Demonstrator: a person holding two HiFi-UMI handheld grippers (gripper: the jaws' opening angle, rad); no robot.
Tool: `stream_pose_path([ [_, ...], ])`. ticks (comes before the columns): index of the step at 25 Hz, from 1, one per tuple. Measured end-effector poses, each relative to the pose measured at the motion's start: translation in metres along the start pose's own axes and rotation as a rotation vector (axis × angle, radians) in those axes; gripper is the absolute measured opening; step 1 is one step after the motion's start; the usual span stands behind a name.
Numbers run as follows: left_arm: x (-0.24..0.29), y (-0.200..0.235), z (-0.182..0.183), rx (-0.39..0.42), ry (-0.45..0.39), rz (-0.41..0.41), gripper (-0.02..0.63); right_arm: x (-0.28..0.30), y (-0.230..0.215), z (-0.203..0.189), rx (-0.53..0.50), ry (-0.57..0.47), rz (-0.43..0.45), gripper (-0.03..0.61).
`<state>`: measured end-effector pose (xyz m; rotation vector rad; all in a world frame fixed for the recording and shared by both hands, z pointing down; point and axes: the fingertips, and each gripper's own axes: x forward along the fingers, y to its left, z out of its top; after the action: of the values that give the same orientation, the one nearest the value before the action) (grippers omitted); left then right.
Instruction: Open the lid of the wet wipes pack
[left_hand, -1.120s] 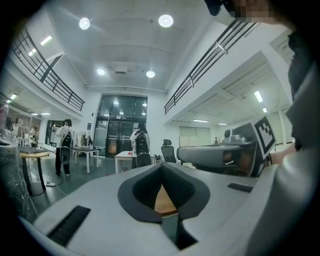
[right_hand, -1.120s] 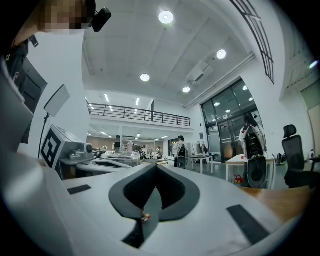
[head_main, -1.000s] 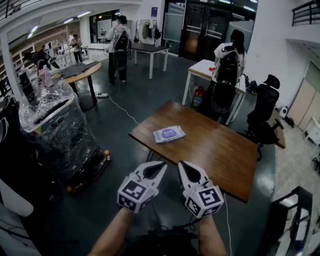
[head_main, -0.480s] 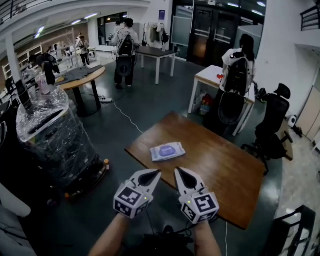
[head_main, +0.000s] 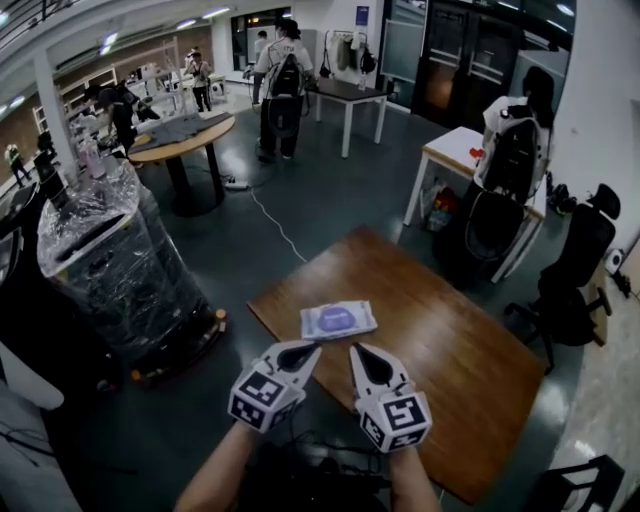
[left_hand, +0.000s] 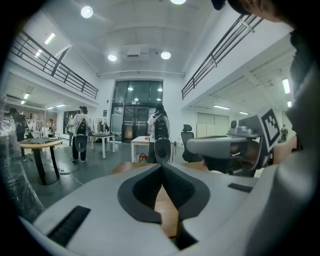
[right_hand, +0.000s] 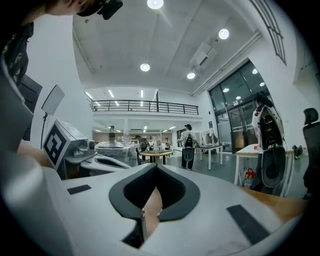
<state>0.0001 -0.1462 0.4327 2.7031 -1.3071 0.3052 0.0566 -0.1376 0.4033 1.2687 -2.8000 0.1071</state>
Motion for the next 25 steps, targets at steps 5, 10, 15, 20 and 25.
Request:
stream_pose_path([
  [5, 0.039, 0.027, -0.018, 0.010, 0.048, -0.033, -0.002, 0.032, -0.027, -0.018, 0.002, 0.064, -0.049, 0.011],
  [10, 0.076, 0.056, -0.045, 0.035, 0.094, -0.118, -0.002, 0.068, -0.055, -0.040, 0.009, 0.135, -0.152, 0.011],
  [15, 0.099, 0.072, -0.071, 0.047, 0.131, -0.196, -0.002, 0.087, -0.068, -0.059, 0.023, 0.203, -0.254, 0.011],
  [20, 0.114, 0.088, -0.088, 0.035, 0.178, -0.257, -0.002, 0.105, -0.080, -0.081, 0.055, 0.282, -0.337, 0.011],
  [25, 0.141, 0.087, -0.106, 0.052, 0.221, -0.255, -0.002, 0.117, -0.106, -0.113, 0.072, 0.350, -0.318, 0.011],
])
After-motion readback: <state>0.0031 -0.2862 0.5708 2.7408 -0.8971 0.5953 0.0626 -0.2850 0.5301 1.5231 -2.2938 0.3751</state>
